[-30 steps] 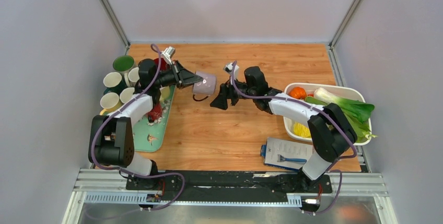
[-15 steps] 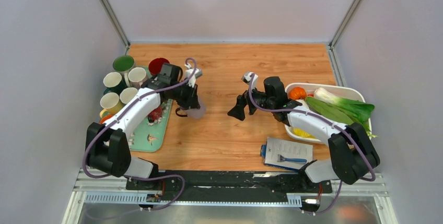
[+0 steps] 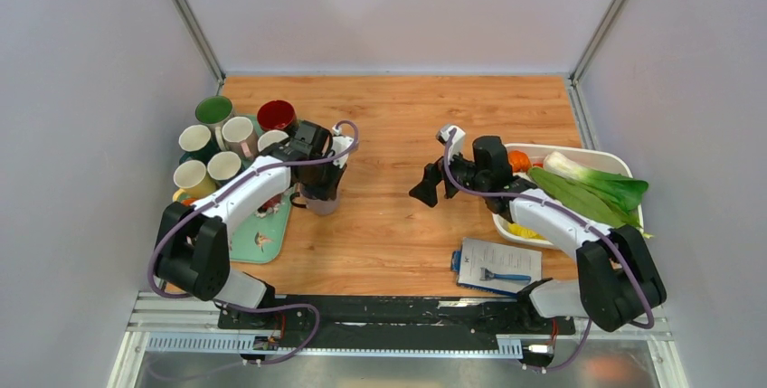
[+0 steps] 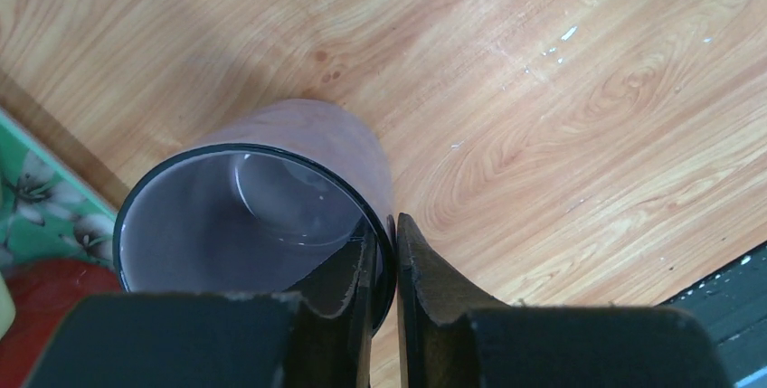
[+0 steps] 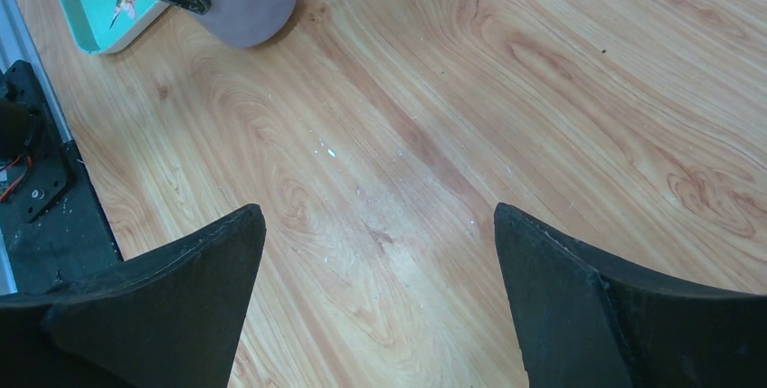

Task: Turn the mug right side up
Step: Place the cup at the center of the board, then pick up the cup at the center of the board.

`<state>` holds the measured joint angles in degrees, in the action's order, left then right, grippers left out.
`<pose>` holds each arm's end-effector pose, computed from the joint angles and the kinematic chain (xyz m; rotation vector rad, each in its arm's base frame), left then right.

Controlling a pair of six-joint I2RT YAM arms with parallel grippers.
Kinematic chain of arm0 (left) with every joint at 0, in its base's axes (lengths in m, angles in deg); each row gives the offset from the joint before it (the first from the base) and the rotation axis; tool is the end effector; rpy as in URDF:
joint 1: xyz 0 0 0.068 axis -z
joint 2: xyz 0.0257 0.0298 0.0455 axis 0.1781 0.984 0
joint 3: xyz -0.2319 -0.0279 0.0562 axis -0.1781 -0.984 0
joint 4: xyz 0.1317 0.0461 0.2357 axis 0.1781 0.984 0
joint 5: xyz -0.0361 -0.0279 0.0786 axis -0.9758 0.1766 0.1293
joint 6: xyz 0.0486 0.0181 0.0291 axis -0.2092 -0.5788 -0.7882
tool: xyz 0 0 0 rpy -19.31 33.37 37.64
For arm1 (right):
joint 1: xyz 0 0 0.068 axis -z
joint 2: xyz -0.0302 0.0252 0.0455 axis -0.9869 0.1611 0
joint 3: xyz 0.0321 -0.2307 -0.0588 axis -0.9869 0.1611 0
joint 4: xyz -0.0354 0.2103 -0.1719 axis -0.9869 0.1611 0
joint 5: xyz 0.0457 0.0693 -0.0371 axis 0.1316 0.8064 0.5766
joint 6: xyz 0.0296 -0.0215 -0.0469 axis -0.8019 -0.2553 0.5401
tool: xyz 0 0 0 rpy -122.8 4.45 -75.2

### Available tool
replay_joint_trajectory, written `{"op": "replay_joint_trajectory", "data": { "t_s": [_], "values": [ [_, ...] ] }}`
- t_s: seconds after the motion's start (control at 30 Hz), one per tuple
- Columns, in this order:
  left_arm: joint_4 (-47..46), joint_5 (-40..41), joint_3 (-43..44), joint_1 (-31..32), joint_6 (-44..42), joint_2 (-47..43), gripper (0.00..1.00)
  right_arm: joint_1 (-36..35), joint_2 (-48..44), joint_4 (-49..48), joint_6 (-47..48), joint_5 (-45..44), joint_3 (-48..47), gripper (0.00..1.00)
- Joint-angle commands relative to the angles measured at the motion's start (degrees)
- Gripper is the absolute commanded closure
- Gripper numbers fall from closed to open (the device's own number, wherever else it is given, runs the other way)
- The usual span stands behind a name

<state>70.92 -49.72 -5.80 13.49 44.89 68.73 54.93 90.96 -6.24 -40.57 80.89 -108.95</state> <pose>0.2746 -0.1309 0.1840 0.7632 2.5707 -0.3847 0.2649 0.1538 0.1795 -0.7646 1.9951 0.8865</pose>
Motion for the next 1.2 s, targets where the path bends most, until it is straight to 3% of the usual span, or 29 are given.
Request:
{"op": "replay_joint_trajectory", "data": {
  "t_s": [0.0,0.17,0.27,0.47,0.6,0.77,0.93,1.17],
  "values": [
    [-2.2,0.6,0.3,2.0,0.1,0.5,0.78,0.9,-2.3,-0.7,1.4,-0.3,0.6,0.0],
    [0.1,-0.4,1.9,2.3,-1.8,-0.4,0.54,2.7,-3.4,-0.7,1.1,-0.2,1.3,0.0],
    [4.7,-2.8,5.3,2.2,-5.9,-1.4,0.5,4.2,-4.0,-0.5,0.4,0.0,1.9,0.0],
    [20.8,-8.8,14.6,2.1,-24.5,-3.9,0.38,6.1,-5.1,-0.5,0.0,0.5,2.9,0.0],
    [25.0,-6.7,12.3,1.4,-40.5,-9.8,0.33,7.1,-5.0,-1.7,-1.9,2.8,3.2,0.0],
    [25.5,-2.0,10.7,-6.1,-45.2,-9.2,0.31,7.1,-4.7,-2.3,-1.8,3.2,2.9,0.0],
    [25.8,-6.3,10.7,-14.7,-47.3,-5.5,0.32,7.2,-4.9,-2.2,-1.7,3.3,2.9,0.0],
    [19.9,-7.7,5.7,-15.1,-48.2,-2.2,0.35,7.2,-4.7,-1.9,-1.7,3.7,2.1,0.0]
  ]
}}
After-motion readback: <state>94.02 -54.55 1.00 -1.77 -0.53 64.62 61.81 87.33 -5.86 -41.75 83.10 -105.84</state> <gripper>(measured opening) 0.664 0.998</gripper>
